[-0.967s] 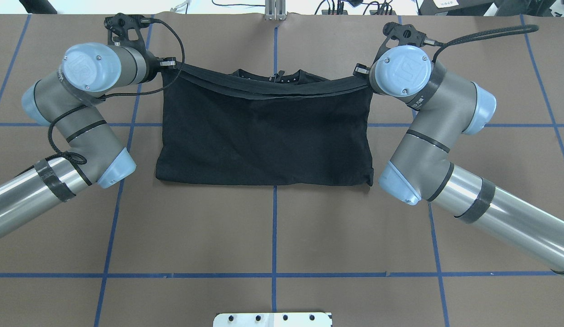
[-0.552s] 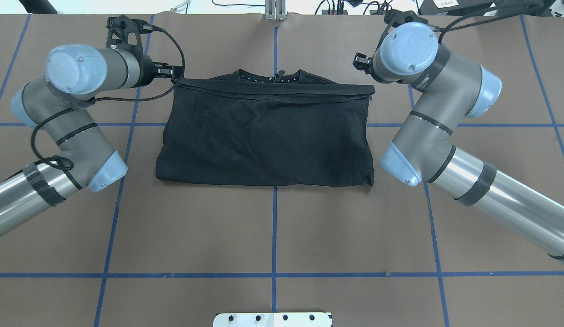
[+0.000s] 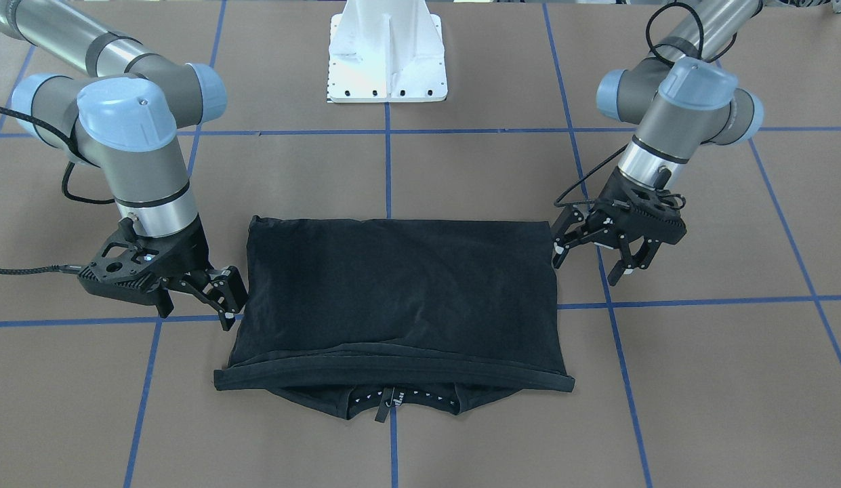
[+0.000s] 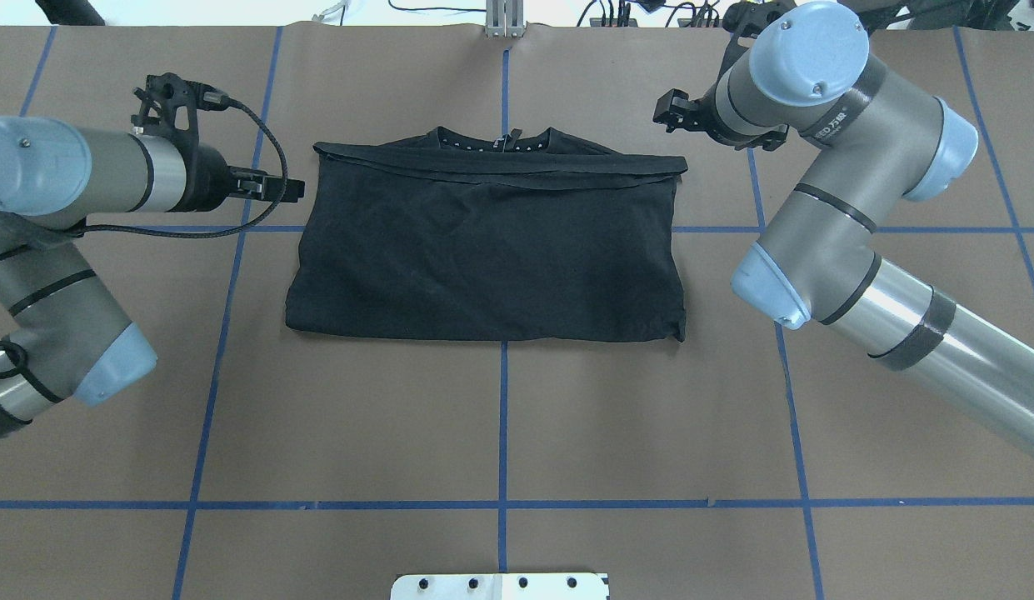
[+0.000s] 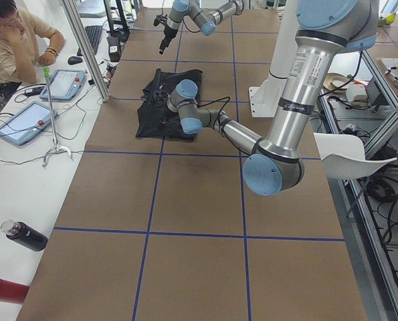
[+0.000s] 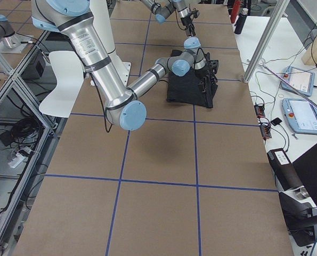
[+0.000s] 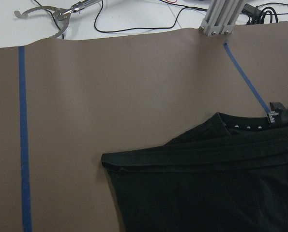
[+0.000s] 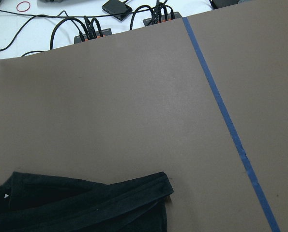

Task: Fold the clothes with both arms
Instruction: 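Move the left gripper to the folded shirt's side edge while the right gripper holds back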

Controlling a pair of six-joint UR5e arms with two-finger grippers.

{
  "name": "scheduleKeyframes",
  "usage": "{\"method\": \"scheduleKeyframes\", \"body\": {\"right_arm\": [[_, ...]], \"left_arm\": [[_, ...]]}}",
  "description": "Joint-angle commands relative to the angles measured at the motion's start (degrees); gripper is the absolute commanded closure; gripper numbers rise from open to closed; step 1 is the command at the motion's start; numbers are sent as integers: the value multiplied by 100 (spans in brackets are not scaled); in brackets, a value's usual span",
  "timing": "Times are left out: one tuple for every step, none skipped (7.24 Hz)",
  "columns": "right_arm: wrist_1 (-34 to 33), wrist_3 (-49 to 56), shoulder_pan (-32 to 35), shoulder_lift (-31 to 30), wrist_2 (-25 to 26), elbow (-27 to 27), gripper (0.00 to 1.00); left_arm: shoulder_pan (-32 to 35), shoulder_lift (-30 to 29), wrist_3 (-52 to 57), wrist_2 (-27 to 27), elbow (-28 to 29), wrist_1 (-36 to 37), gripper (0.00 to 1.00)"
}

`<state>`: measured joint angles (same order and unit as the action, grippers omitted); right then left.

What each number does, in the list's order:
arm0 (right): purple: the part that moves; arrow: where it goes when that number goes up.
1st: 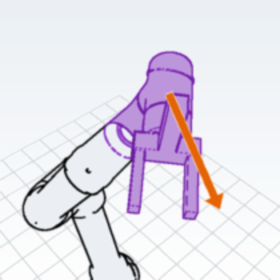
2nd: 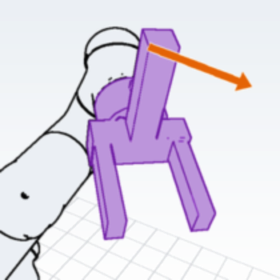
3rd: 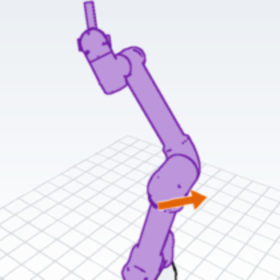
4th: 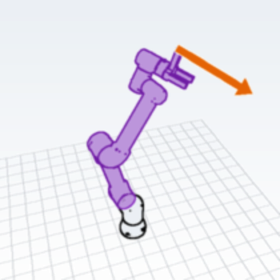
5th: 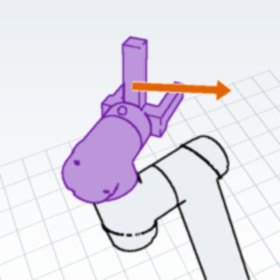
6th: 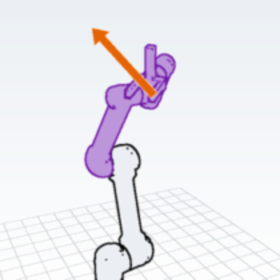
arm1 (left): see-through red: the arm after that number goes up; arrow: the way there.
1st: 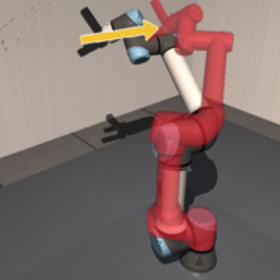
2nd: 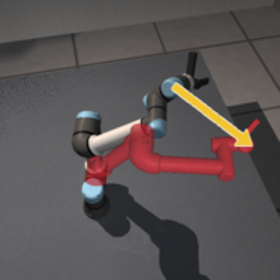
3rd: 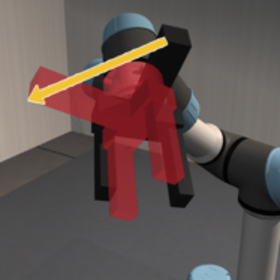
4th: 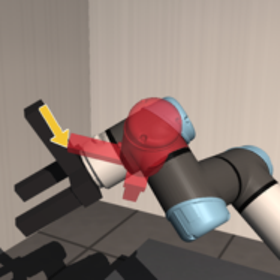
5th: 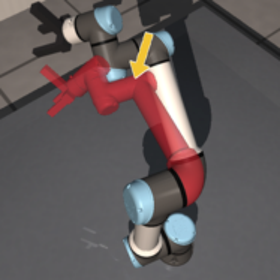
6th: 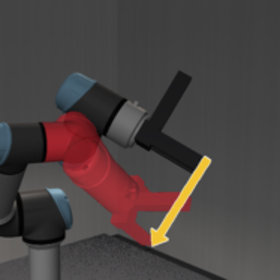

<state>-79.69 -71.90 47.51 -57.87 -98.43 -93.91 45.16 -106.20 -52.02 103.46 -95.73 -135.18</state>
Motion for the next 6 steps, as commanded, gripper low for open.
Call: {"method": "scheduleKeyframes", "body": {"right_arm": [[6, 9, -57, -14, 34, -48, 0], [6, 9, -57, -14, 34, -48, 0], [6, 9, -57, -14, 34, -48, 0], [6, 9, -66, -14, 34, -48, 0], [6, 0, -84, -14, 43, -65, 0], [6, -9, -101, -14, 69, -74, 0]], "left_arm": [[-567, 512, -586, -44, 10, -788, 0], [-848, 521, -868, -227, 54, -790, 0], [-1016, 522, -958, -516, 202, -834, 1], [-1079, 504, -1159, -528, 247, -834, 8], [-1158, 504, -1239, -528, 248, -834, 15], [-1228, 504, -1240, -528, 248, -834, 24]]}}
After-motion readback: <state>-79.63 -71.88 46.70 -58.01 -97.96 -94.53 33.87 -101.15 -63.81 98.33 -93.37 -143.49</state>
